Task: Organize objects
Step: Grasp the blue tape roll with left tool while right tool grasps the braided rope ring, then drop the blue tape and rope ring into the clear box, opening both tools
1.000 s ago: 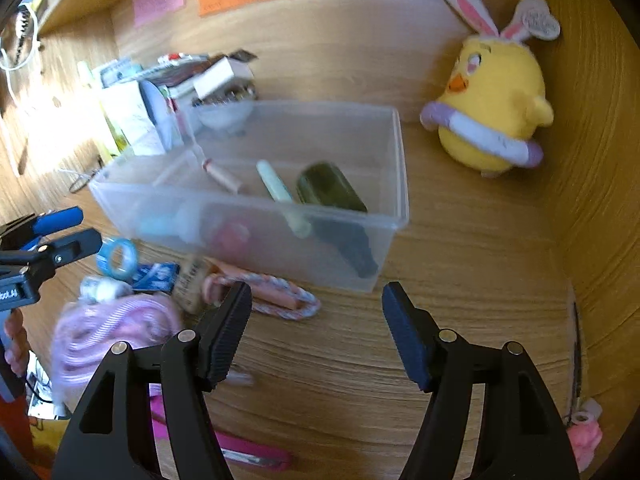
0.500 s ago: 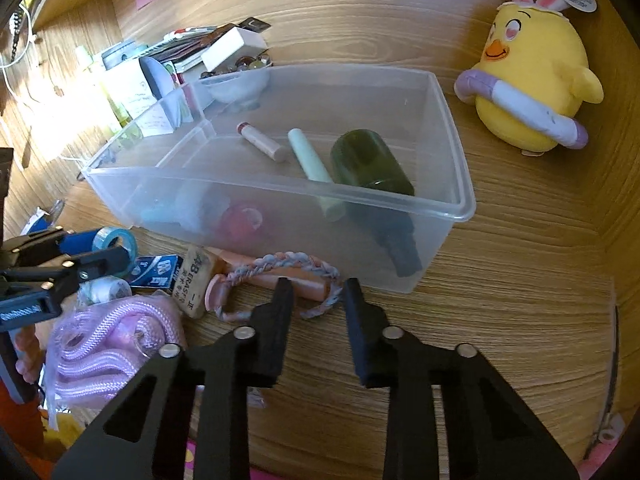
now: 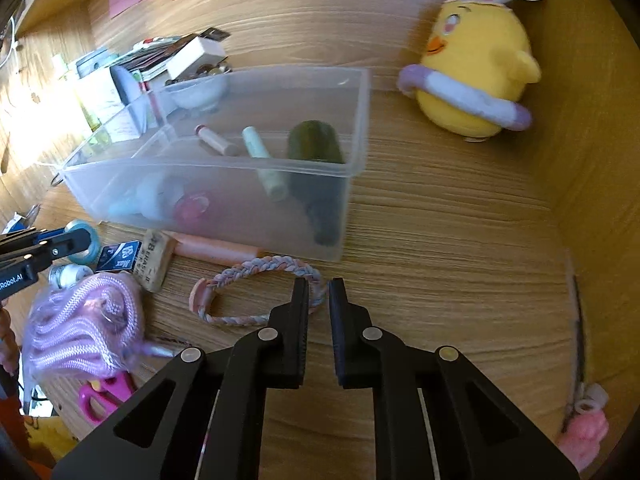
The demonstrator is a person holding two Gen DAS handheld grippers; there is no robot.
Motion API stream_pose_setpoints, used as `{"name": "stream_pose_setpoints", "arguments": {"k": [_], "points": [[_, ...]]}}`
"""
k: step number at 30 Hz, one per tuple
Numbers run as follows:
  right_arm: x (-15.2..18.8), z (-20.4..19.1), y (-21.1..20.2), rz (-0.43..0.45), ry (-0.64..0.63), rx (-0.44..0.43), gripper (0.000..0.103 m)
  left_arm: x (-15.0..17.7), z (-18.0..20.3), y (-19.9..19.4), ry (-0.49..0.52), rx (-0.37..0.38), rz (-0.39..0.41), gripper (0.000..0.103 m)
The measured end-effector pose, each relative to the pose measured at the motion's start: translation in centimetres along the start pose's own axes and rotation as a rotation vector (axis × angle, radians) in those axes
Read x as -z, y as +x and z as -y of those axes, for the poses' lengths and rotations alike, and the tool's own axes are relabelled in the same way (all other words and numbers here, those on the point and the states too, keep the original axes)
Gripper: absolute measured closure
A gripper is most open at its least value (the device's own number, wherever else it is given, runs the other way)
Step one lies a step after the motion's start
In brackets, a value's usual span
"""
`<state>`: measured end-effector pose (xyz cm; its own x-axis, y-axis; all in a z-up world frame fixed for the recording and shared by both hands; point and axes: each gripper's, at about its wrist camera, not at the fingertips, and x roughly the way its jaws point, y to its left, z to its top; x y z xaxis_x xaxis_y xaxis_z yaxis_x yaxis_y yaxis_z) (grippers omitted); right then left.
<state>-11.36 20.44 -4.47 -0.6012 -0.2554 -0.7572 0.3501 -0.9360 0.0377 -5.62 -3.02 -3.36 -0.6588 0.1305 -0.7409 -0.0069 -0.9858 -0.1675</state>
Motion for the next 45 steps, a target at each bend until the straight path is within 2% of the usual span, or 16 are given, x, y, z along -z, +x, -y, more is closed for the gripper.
{"name": "stream_pose_setpoints", "arguments": {"k": [7, 9, 11, 15, 18, 20, 22, 28, 34, 41, 45], "points": [[-0.4, 0.0, -0.8, 0.001, 0.007, -0.036, 0.092, -0.9, 0.2, -2.9, 0.009, -0.009, 0.088, 0.085], [-0.7, -0.4, -0.4, -0.012, -0.009, -0.042, 0.085, -1.4, 0.2, -3.6, 0.011, -0.004, 0.114, 0.085], [-0.9, -0.9, 0.4, -0.023, -0.036, -0.014, 0.070, -2.0, 0.3, -4.2, 0.014, 0.000, 0.140, 0.085], [-1.2, -1.0, 2.2, -0.075, -0.053, 0.002, 0.066, -3.2, 0.3, -5.0, 0.016, 0.012, 0.177, 0.085], [-1.5, -1.1, 2.5, -0.069, -0.066, 0.003, 0.067, -4.1, 0.4, -5.1, 0.023, 0.016, 0.196, 0.085], [-1.5, -1.2, 2.6, -0.058, -0.079, 0.008, 0.084, -4.7, 0.5, -4.9, 0.025, 0.013, 0.205, 0.085], [-1.6, -1.2, 2.6, -0.060, -0.081, 0.004, 0.094, -5.2, 0.4, -4.7, 0.021, 0.016, 0.209, 0.085], [-1.1, -0.8, 1.9, -0.037, -0.044, -0.002, 0.096, -6.7, 0.2, -3.5, 0.008, 0.026, 0.196, 0.085], [-1.4, -0.7, -1.5, 0.052, -0.028, -0.016, 0.096, -7.9, -0.1, -1.9, 0.014, -0.005, 0.171, 0.085], [-2.9, -2.0, -5.5, 0.155, -0.047, -0.060, 0.096, -8.2, -0.3, 0.5, 0.009, 0.003, 0.109, 0.085], [-4.5, -2.5, -7.3, 0.231, -0.061, -0.038, 0.096, -8.2, -0.3, 1.0, 0.009, 0.020, 0.103, 0.085]]}}
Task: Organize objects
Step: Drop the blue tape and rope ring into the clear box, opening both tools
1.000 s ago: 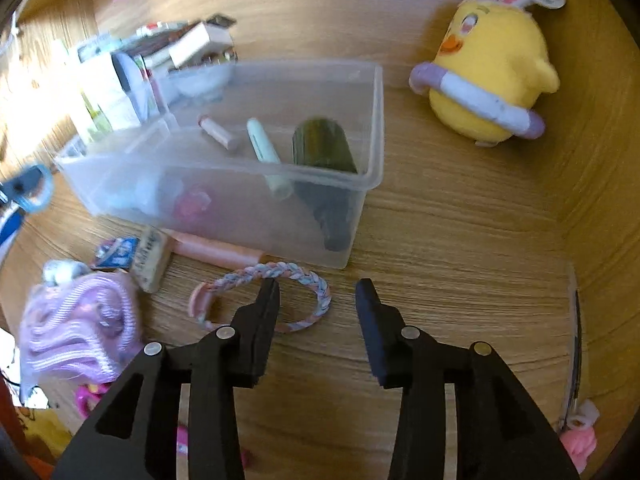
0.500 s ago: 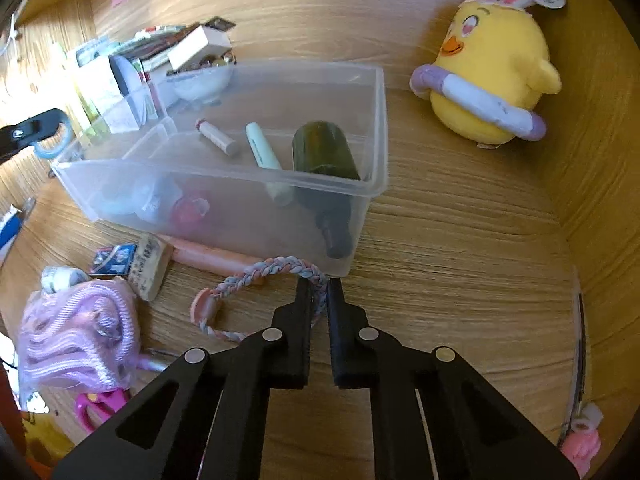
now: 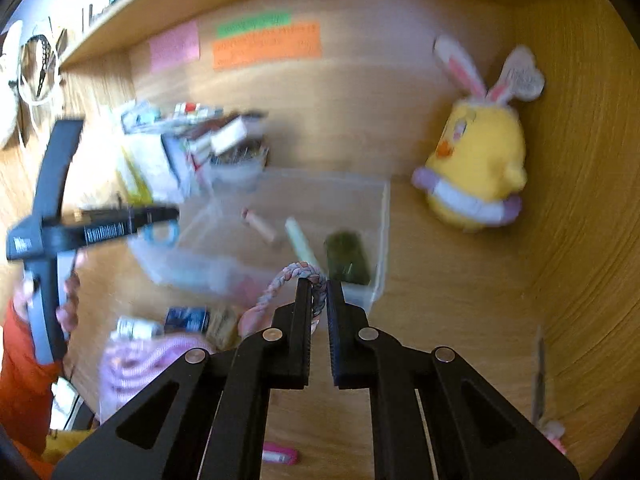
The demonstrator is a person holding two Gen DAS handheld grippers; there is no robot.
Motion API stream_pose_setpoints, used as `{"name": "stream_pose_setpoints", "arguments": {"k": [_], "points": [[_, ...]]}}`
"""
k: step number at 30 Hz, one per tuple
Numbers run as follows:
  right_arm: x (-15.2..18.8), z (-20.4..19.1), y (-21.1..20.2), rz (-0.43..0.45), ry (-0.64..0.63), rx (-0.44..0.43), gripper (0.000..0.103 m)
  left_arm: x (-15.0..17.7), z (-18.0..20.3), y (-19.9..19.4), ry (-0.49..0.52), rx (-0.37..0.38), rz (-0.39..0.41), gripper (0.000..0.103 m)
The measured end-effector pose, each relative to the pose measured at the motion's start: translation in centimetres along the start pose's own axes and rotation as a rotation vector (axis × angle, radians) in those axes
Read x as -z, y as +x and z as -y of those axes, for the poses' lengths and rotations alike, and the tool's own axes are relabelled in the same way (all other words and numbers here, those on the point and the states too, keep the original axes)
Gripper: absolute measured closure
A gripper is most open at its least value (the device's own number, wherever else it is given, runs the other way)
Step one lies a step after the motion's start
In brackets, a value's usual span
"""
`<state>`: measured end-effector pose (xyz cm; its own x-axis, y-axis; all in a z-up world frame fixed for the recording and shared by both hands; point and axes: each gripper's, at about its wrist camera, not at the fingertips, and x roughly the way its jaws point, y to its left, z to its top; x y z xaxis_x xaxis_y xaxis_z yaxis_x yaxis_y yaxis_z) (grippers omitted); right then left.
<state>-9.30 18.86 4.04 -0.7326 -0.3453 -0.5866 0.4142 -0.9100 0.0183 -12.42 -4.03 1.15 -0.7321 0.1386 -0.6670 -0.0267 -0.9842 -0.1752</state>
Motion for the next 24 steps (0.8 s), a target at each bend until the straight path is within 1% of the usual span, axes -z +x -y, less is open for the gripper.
{"name": "stream_pose_setpoints", "arguments": {"k": [5, 8, 14, 16, 22, 24], "points": [[-2.4, -0.2, 0.5, 0.044, -0.017, 0.012, 0.096, 0.0, 0.1, 0.3, 0.003, 0.024, -0.008, 0.085], [-3.1, -0.3, 2.0, 0.040, -0.013, 0.010, 0.096, 0.0, 0.2, 0.2, 0.012, 0.033, -0.005, 0.085], [-2.9, -0.9, 6.5, -0.042, -0.002, -0.020, 0.096, 0.2, 0.2, 0.5, 0.016, 0.048, -0.026, 0.084], [-2.6, -1.3, 7.7, -0.069, -0.013, -0.019, 0.096, 0.4, 0.0, 0.2, 0.010, 0.057, -0.024, 0.080], [-1.7, -1.6, 8.5, -0.109, -0.040, -0.003, 0.096, 1.2, -0.2, -1.4, -0.002, 0.068, -0.002, 0.078], [-1.4, -1.5, 8.4, -0.119, -0.045, 0.002, 0.094, 1.5, -0.1, -2.2, 0.000, 0.068, 0.008, 0.076]]}}
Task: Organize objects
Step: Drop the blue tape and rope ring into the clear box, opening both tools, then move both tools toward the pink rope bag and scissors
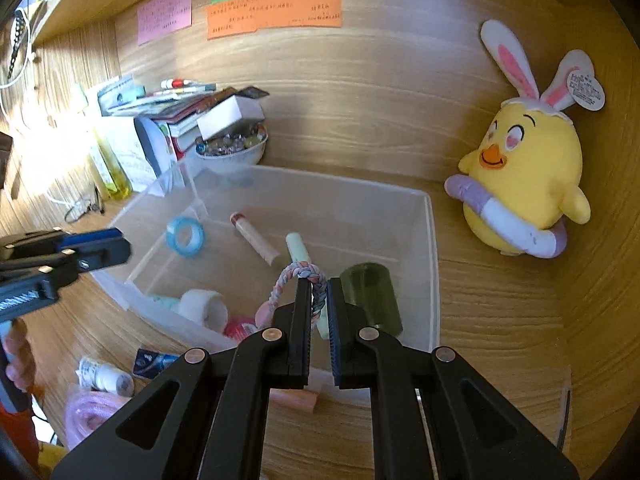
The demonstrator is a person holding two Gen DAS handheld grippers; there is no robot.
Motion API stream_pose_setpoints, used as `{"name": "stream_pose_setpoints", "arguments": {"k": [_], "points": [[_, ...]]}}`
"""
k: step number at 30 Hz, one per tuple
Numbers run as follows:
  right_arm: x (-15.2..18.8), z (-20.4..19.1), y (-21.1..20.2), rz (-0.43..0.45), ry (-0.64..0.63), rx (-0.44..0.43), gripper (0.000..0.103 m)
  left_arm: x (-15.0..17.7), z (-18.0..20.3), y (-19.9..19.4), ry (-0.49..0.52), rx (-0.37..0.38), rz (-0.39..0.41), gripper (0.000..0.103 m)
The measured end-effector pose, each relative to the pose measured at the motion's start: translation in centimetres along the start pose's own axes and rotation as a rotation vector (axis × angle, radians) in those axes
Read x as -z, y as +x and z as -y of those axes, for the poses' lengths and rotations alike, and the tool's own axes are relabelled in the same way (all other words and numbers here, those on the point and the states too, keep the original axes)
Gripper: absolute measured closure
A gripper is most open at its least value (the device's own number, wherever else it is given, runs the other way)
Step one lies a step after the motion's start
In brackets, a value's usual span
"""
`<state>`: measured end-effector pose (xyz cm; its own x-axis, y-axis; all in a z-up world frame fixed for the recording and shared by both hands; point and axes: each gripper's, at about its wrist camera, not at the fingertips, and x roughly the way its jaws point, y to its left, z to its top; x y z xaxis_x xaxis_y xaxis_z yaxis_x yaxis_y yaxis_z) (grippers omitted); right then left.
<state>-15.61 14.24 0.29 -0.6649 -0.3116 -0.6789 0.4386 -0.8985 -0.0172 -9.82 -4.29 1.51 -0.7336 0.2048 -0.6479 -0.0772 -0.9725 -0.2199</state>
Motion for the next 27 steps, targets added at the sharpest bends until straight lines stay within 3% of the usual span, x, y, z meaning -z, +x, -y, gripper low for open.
{"name": "stream_pose_setpoints", "arguments": {"k": [3, 5, 8, 13, 19, 27], "points": [[0.4, 0.1, -0.5, -0.005, -0.004, 0.019, 0.083, 0.6, 0.2, -1.2, 0.003, -0.006, 0.019, 0.068], [0.7, 0.1, -1.1, 0.005, -0.001, 0.026, 0.066, 1.0, 0.2, -1.9, 0.001, -0.020, 0.030, 0.065], [1.0, 0.0, -2.2, 0.029, -0.001, 0.034, 0.055, 1.9, 0.2, -2.8, -0.006, -0.020, 0.030, 0.057], [2.3, -0.7, -4.2, 0.037, 0.003, -0.031, 0.047, 3.9, 0.7, -3.8, 0.024, -0.056, 0.000, 0.048], [5.5, -2.0, -5.8, 0.008, -0.018, -0.065, 0.041, 5.8, 2.3, -4.3, 0.039, 0.017, -0.055, 0.032], [9.6, -3.2, -6.6, -0.095, 0.007, -0.161, 0.041, 8.2, 5.5, -4.0, 0.062, 0.106, -0.117, 0.032]]}}
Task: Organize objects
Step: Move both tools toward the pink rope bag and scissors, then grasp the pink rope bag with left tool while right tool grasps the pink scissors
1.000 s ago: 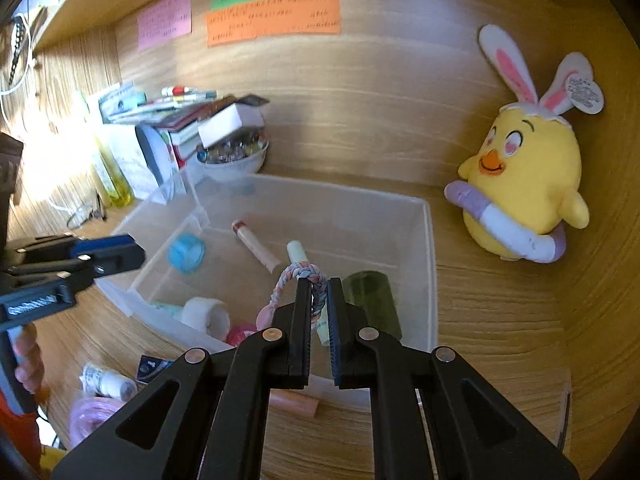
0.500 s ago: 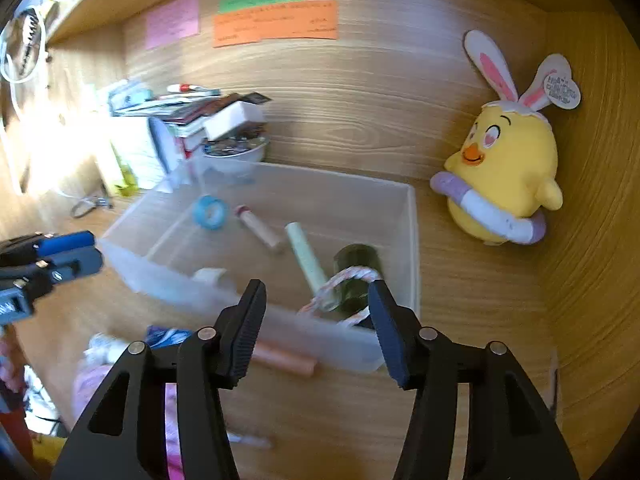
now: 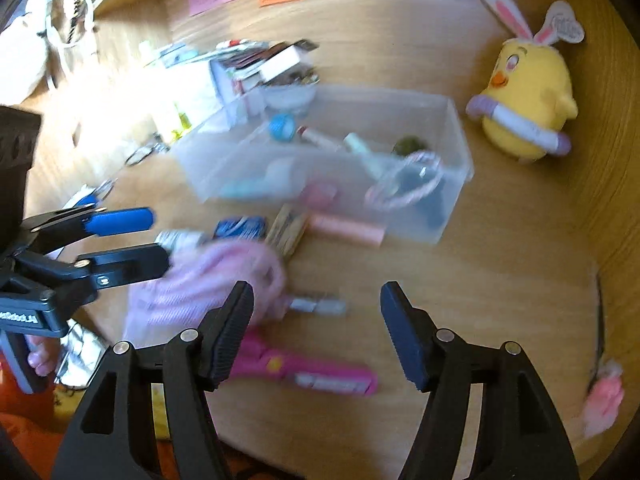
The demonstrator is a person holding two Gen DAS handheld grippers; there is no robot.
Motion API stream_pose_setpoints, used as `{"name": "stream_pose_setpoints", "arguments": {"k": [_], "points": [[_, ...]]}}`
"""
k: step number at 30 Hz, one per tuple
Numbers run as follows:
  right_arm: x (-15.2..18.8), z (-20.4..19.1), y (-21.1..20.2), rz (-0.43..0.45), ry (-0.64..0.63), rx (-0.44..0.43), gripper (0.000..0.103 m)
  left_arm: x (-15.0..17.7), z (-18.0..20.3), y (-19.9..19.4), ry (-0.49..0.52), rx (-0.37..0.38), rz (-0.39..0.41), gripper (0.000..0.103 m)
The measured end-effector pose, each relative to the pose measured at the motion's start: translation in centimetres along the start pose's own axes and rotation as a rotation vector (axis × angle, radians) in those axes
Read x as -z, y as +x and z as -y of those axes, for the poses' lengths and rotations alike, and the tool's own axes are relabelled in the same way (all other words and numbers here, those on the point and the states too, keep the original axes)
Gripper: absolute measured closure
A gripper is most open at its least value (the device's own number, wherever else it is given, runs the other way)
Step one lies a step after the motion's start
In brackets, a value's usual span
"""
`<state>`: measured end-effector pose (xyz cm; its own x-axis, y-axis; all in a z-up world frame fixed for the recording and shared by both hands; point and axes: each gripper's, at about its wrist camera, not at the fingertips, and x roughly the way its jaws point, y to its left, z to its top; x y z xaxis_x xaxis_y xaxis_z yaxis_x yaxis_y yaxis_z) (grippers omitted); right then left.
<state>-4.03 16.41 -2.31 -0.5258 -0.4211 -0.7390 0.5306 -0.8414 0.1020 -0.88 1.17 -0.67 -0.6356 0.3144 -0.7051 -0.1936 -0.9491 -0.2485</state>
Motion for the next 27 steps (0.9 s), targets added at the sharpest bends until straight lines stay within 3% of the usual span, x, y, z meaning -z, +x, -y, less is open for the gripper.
{"name": "stream_pose_setpoints", "arguments": {"k": [8, 13, 18, 20, 22, 27], "points": [[2.9, -1.4, -0.5, -0.056, -0.041, -0.072, 0.041, 1.0, 1.1, 0.8, 0.026, 0.019, -0.043, 0.032], [4.0, -1.2, 0.2, -0.095, -0.035, -0.089, 0.042, 0.9, 1.2, 1.3, 0.075, -0.018, -0.053, 0.032], [3.5, -0.7, 1.1, -0.087, -0.001, -0.092, 0.042, 0.5, 0.3, 1.4, 0.063, -0.030, -0.057, 0.031], [2.9, -0.4, 1.6, -0.080, 0.015, -0.087, 0.042, 0.4, -0.1, 1.7, 0.061, -0.049, -0.063, 0.026], [2.2, 0.2, 2.1, -0.076, 0.033, -0.089, 0.042, 0.5, -0.7, 2.1, 0.043, -0.033, -0.079, 0.020], [0.9, 1.0, 3.2, -0.067, 0.062, -0.090, 0.042, 0.9, -1.4, 3.3, 0.010, -0.004, -0.121, 0.020]]}}
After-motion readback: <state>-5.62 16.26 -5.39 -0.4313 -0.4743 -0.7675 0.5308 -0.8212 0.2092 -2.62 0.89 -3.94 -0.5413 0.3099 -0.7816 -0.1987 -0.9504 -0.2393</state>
